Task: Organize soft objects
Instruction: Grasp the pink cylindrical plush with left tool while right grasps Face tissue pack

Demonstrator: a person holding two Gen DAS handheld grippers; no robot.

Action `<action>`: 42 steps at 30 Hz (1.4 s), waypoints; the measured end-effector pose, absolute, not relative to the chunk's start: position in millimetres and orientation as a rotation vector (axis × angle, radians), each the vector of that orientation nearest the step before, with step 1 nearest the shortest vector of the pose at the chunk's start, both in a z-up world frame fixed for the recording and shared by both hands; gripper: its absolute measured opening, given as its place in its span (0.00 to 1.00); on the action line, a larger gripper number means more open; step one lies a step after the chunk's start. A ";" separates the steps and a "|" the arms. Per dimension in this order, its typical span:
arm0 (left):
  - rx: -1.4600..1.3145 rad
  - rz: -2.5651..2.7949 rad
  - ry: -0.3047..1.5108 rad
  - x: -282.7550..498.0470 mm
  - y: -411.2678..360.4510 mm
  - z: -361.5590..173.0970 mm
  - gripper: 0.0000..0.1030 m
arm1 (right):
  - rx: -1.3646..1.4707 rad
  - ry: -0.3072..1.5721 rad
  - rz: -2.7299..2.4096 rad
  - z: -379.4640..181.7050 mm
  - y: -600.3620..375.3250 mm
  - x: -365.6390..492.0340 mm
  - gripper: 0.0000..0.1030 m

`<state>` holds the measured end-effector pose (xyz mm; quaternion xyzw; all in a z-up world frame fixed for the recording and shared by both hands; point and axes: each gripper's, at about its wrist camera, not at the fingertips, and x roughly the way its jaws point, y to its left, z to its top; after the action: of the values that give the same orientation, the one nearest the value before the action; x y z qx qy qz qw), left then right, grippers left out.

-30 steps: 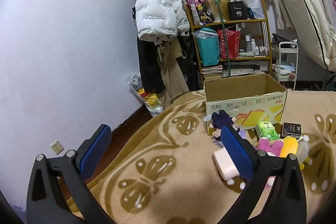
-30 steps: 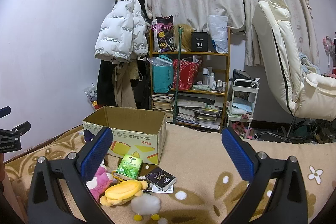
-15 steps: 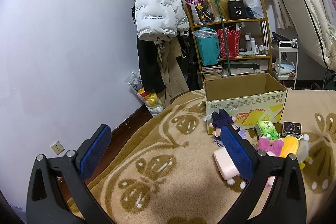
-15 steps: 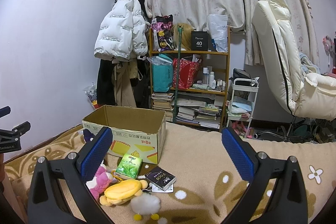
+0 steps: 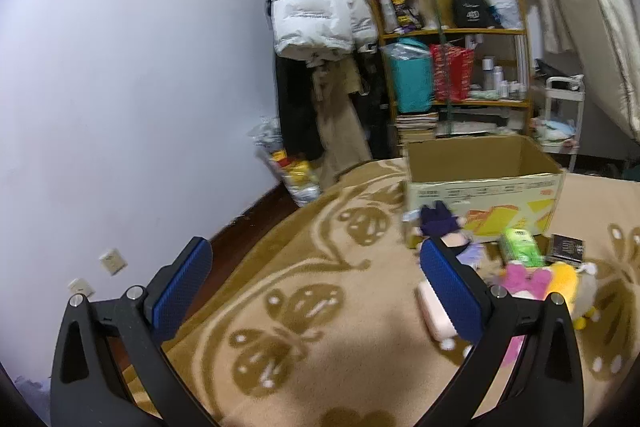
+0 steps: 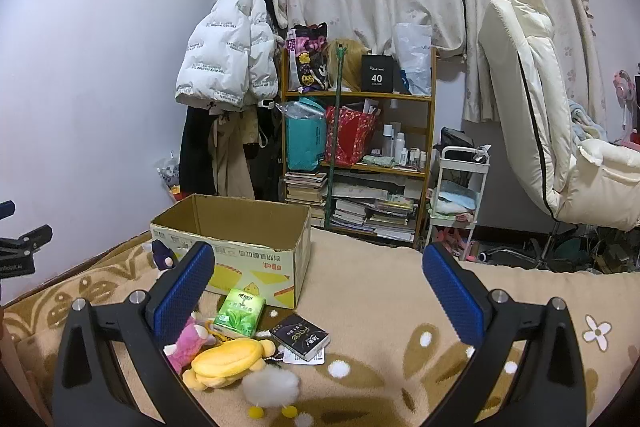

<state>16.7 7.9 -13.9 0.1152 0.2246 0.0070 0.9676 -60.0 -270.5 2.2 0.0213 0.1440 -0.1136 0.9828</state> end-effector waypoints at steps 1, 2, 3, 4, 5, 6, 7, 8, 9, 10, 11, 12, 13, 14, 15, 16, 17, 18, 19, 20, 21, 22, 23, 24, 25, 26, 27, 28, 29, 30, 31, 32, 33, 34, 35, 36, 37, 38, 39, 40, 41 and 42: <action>0.235 0.012 0.460 17.8 8.5 -13.1 0.99 | 0.045 0.293 -0.226 -2.3 -270.2 -57.0 1.00; 0.235 0.012 0.465 18.7 9.3 -11.5 0.99 | 0.052 0.298 -0.224 -4.1 -272.0 -58.7 1.00; 0.237 0.018 0.469 19.8 10.5 -11.4 0.99 | 0.057 0.304 -0.220 -13.4 -275.1 -49.6 1.00; 0.241 0.021 0.471 19.6 9.0 -10.6 0.99 | 0.061 0.309 -0.216 -13.1 -275.9 -49.1 1.00; 0.243 0.022 0.478 20.6 8.3 -9.0 0.99 | 0.063 0.314 -0.214 -13.1 -277.0 -49.1 1.00; 0.242 0.023 0.484 22.2 9.0 -8.5 0.99 | 0.063 0.316 -0.213 -14.9 -278.8 -48.8 1.00; 0.241 0.019 0.491 23.3 8.0 -6.9 0.99 | 0.062 0.318 -0.214 -16.3 -280.2 -48.3 1.00; 0.238 0.010 0.501 25.4 7.4 -5.9 0.99 | 0.062 0.321 -0.216 -16.0 -281.2 -46.7 1.00; 0.235 0.006 0.509 28.3 7.1 -5.7 0.99 | 0.064 0.325 -0.217 -16.9 -282.5 -44.7 1.00; 0.235 0.002 0.515 30.8 6.0 -5.5 0.99 | 0.069 0.330 -0.219 -17.2 -284.4 -41.8 1.00; 0.236 -0.003 0.523 34.1 4.4 -5.7 0.99 | 0.072 0.334 -0.218 -17.2 -285.4 -39.6 1.00; 0.237 -0.008 0.530 38.3 2.8 -6.7 0.99 | 0.073 0.340 -0.217 -17.5 -286.2 -35.8 1.00; 0.238 -0.014 0.535 41.3 0.6 -7.5 0.99 | 0.070 0.347 -0.217 -18.5 -287.0 -33.3 1.00; 0.241 -0.020 0.543 44.2 -2.0 -8.4 0.99 | 0.063 0.351 -0.216 -19.2 -287.1 -30.9 1.00; 0.243 -0.029 0.553 48.8 -4.6 -10.6 0.99 | 0.057 0.361 -0.217 -13.2 -284.8 -20.4 1.00; 0.241 -0.038 0.563 52.7 -6.6 -11.9 0.99 | 0.052 0.366 -0.217 -14.0 -284.6 -18.1 1.00; 0.239 -0.046 0.574 56.8 -9.1 -13.2 0.99 | 0.049 0.377 -0.217 -15.4 -284.6 -14.5 1.00; 0.237 -0.052 0.585 60.4 -11.6 -14.8 0.99 | 0.048 0.383 -0.217 -16.7 -284.9 -10.9 1.00; 0.232 -0.062 0.598 64.6 -15.1 -16.4 0.99 | 0.044 0.393 -0.216 -18.4 -285.1 -7.3 1.00; 0.228 -0.070 0.608 68.1 -18.0 -17.8 0.99 | 0.041 0.403 -0.213 -20.8 -285.5 -4.8 1.00; 0.226 -0.074 0.613 71.1 -20.6 -18.7 0.99 | 0.039 0.411 -0.210 -21.5 -285.5 -0.1 1.00; 0.228 -0.076 0.616 74.8 -24.7 -19.8 0.99 | 0.036 0.425 -0.206 -23.9 -285.8 3.9 1.00; 0.231 -0.078 0.617 77.6 -28.1 -20.7 0.99 | 0.035 0.436 -0.206 -24.6 -285.8 9.2 1.00; 0.236 -0.082 0.620 80.6 -32.0 -22.1 0.99 | 0.037 0.448 -0.205 -26.3 -287.3 14.4 1.00; 0.241 -0.087 0.626 85.0 -36.7 -24.7 0.99 | 0.047 0.462 -0.202 -28.8 -289.3 18.8 1.00; 0.245 -0.090 0.635 88.6 -40.5 -27.6 0.99 | 0.064 0.476 -0.201 -31.6 -290.6 22.5 1.00; 0.246 -0.095 0.646 91.8 -43.4 -30.6 0.99 | 0.076 0.486 -0.201 -34.9 -291.1 28.9 1.00; 0.246 -0.106 0.660 95.2 -46.9 -34.7 0.99 | 0.085 0.497 -0.202 -37.3 -291.6 32.2 1.00; 0.249 -0.111 0.672 98.3 -50.7 -39.2 0.99 | 0.089 0.505 -0.202 -40.1 -291.9 35.9 1.00; 0.256 -0.117 0.680 100.8 -54.5 -43.3 0.99 | 0.089 0.516 -0.200 -43.7 -290.8 40.0 1.00; 0.262 -0.123 0.686 102.0 -56.2 -45.7 0.99 | 0.084 0.521 -0.197 -45.4 -289.7 42.4 1.00; 0.270 -0.130 0.691 103.3 -59.1 -48.7 0.99 | 0.076 0.524 -0.196 -47.4 -288.8 45.3 1.00; 0.278 -0.139 0.699 105.2 -62.6 -51.8 0.99 | 0.065 0.532 -0.197 -49.8 -287.4 48.5 1.00; 0.284 -0.144 0.703 106.0 -65.3 -54.0 0.99 | 0.057 0.543 -0.194 -52.6 -286.2 52.3 1.00; 0.291 -0.151 0.707 107.1 -68.3 -56.7 0.99 | 0.055 0.551 -0.189 -54.9 -285.9 55.0 1.00; 0.296 -0.156 0.712 108.5 -70.8 -59.5 0.99 | 0.057 0.566 -0.182 -58.4 -285.5 59.0 1.00; 0.299 -0.166 0.723 110.6 -73.7 -63.8 0.99 | 0.057 0.576 -0.179 -61.0 -285.3 61.8 1.00; 0.300 -0.173 0.733 112.0 -75.6 -67.1 0.99 | 0.056 0.588 -0.178 -64.1 -285.1 65.3 1.00; 0.300 -0.179 0.745 113.7 -77.9 -71.6 0.99 | 0.055 0.604 -0.176 -68.4 -284.8 69.1 1.00; 0.303 -0.186 0.757 115.5 -80.4 -76.0 0.99 | 0.055 0.626 -0.170 -73.8 -284.5 73.8 1.00; 0.309 -0.190 0.766 116.8 -82.6 -80.1 0.99 | 0.056 0.652 -0.161 -80.3 -284.0 78.7 1.00; 0.314 -0.193 0.776 118.0 -84.2 -83.6 0.99 | 0.055 0.667 -0.157 -84.8 -284.2 81.3 1.00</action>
<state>118.0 -84.2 -83.6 0.1520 0.3760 -0.0934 0.9093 81.3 -284.2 -84.8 0.0272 0.3268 -0.0769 0.9416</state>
